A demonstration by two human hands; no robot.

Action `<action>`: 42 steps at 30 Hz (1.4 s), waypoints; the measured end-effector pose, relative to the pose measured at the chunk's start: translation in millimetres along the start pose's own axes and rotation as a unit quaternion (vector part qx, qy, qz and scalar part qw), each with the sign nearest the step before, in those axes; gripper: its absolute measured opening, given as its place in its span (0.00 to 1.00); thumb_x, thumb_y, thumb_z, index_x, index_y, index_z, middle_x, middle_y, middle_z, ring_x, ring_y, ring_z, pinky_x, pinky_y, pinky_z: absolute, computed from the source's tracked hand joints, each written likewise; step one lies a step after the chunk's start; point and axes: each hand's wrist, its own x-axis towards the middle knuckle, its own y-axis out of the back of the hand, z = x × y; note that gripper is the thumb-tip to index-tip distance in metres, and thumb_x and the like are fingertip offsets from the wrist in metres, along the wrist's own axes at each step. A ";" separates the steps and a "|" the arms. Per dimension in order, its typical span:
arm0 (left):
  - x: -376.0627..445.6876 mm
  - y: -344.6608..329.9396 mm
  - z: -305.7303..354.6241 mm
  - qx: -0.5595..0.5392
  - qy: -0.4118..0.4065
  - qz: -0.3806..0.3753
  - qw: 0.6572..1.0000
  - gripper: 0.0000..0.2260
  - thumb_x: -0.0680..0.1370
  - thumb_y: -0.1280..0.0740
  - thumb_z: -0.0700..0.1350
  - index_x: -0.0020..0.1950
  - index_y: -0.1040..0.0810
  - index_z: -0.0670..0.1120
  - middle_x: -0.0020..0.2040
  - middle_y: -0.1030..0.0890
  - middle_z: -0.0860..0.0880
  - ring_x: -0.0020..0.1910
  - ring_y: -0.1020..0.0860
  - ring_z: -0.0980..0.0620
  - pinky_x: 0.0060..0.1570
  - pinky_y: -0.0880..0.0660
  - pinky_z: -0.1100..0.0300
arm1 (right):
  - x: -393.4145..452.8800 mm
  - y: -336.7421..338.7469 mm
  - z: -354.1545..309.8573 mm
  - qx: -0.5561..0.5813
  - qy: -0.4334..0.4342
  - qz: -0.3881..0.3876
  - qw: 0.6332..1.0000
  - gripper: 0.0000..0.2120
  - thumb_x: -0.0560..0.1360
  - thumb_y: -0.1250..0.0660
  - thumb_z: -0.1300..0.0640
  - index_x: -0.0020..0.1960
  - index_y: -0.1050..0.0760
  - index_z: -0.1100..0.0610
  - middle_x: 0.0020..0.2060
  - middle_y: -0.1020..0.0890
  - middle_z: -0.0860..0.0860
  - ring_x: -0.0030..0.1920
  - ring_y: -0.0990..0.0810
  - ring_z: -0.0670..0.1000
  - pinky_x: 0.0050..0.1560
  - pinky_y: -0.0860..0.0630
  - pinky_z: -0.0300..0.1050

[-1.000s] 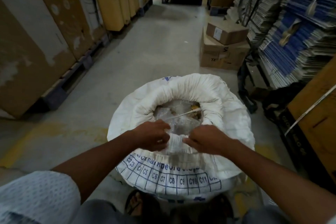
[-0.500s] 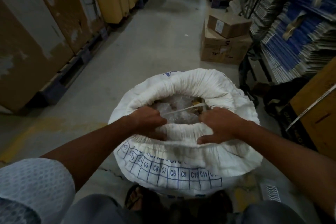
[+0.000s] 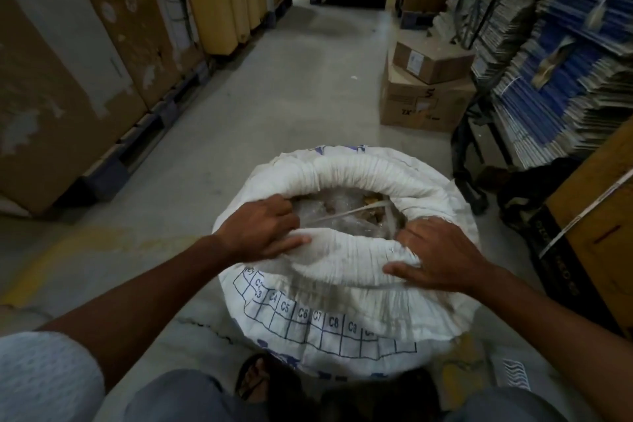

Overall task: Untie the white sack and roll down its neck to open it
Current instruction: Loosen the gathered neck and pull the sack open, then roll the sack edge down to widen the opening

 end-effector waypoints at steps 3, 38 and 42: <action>19.4 7.2 4.8 0.032 0.081 0.071 0.994 0.12 0.80 0.36 0.54 0.45 0.20 0.48 0.42 0.20 0.48 0.41 0.22 0.46 0.36 0.31 0.55 | 27.2 7.3 -12.4 0.027 0.005 0.037 0.999 0.28 0.79 0.45 0.34 0.46 0.18 0.55 0.42 0.17 0.50 0.40 0.20 0.50 0.43 0.27 0.46; 13.2 27.0 -47.9 -0.748 0.548 -0.050 0.372 0.16 0.76 0.37 0.47 0.57 0.19 0.39 0.51 0.16 0.41 0.50 0.17 0.43 0.60 0.25 0.49 | 61.5 -3.0 81.2 0.463 -0.674 0.203 0.538 0.25 0.77 0.36 0.51 0.67 0.29 0.67 0.60 0.21 0.59 0.59 0.20 0.59 0.56 0.22 0.53; 7.7 12.2 -72.6 -0.721 0.589 -0.004 0.365 0.20 0.69 0.33 0.47 0.56 0.18 0.37 0.53 0.18 0.40 0.51 0.18 0.42 0.64 0.26 0.49 | 73.6 -30.2 97.6 0.456 -0.694 0.104 0.547 0.13 0.84 0.43 0.61 0.65 0.28 0.63 0.60 0.22 0.53 0.62 0.22 0.55 0.56 0.22 0.45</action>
